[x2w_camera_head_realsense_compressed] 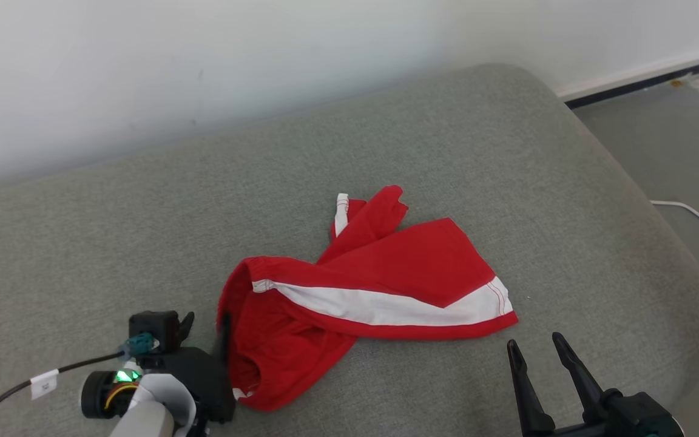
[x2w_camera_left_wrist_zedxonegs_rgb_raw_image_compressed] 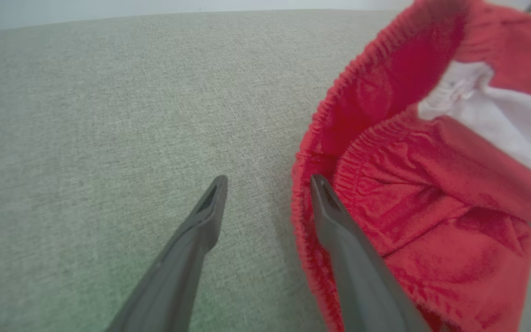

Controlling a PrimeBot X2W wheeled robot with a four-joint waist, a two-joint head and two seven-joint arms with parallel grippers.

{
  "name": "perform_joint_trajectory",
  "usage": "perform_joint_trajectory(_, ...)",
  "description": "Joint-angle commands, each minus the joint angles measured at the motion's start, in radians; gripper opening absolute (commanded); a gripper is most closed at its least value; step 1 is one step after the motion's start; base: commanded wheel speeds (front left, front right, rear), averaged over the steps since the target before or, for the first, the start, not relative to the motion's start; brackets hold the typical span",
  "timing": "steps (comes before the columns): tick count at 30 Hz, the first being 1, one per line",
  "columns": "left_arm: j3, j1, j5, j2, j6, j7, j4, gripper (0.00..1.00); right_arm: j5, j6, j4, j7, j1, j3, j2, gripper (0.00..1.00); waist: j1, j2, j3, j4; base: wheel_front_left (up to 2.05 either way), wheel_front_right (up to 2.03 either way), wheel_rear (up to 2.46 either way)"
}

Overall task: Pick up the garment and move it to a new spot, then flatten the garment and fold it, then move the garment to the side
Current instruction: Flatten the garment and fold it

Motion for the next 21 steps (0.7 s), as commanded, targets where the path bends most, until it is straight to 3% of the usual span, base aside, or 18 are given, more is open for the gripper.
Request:
perform_joint_trajectory(1,0.004,-0.017,0.004,0.01,0.008,-0.008,0.011,0.0,0.007,-0.002,0.001,-0.004,-0.012,0.002,0.003,1.0,-0.0001,-0.0001,0.021,-0.02,0.0,0.0,0.0)
perform_joint_trajectory(5,0.007,-0.052,0.009,0.024,0.007,-0.038,0.048,0.0,0.011,-0.002,0.004,-0.01,-0.021,0.007,0.005,1.0,-0.0001,-0.0001,0.036,-0.032,0.0,0.0,0.0)
perform_joint_trajectory(12,0.026,-0.143,0.035,0.056,0.045,-0.151,0.07,0.0,0.014,-0.002,0.008,-0.018,-0.033,0.008,0.005,1.0,-0.0001,-0.0001,0.06,-0.04,0.0,0.0,0.0)
perform_joint_trajectory(21,0.035,-0.247,0.053,0.09,0.062,-0.183,0.103,0.0,0.014,-0.002,0.014,-0.02,-0.053,0.04,0.008,1.0,-0.0001,-0.0001,0.083,-0.057,0.0,0.0,0.0)
